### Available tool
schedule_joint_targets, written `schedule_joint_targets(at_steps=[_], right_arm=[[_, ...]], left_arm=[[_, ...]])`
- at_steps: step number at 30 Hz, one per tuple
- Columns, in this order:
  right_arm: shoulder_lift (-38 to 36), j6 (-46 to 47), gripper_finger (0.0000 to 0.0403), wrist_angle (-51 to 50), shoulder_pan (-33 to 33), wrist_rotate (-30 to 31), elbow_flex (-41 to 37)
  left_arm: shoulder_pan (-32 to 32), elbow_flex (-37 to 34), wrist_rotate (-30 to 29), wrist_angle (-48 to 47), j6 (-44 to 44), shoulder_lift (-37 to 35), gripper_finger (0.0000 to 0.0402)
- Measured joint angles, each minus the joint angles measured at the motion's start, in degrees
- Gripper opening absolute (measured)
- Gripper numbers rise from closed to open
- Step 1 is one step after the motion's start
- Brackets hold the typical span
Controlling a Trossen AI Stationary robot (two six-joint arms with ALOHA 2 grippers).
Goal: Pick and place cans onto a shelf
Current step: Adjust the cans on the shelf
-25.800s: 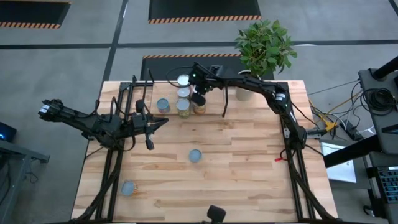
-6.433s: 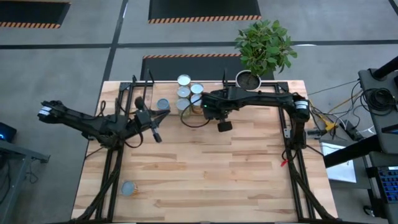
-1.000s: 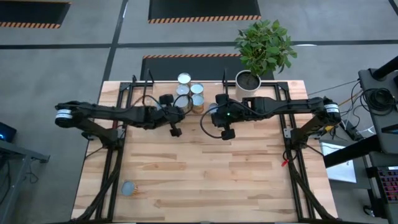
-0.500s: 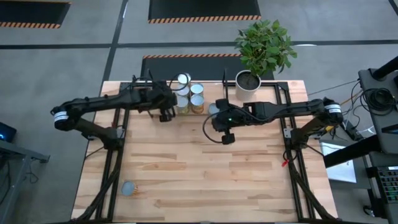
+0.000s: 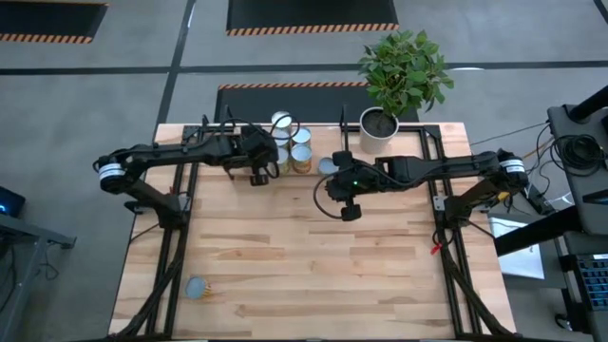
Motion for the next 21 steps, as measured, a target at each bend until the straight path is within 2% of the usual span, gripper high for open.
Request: schedule_joint_targets(at_steps=[10,17,21], right_arm=[[0.02,0.26,0.0009,0.07,0.0,0.02,-0.39],[0.02,0.57,0.0009,0.0,0.0,0.04,-0.48],[0.02,0.69,0.0009,0.04,0.0,0.04,-0.48]], left_arm=[[0.01,0.04,-0.33,2.29,-0.27,-0.49,0.0],[0.99,0.06,-9.53,3.57,1.9,-0.74,0.0],[3.31,0.09,-6.72,6.7,5.1,-0.42,0.0]])
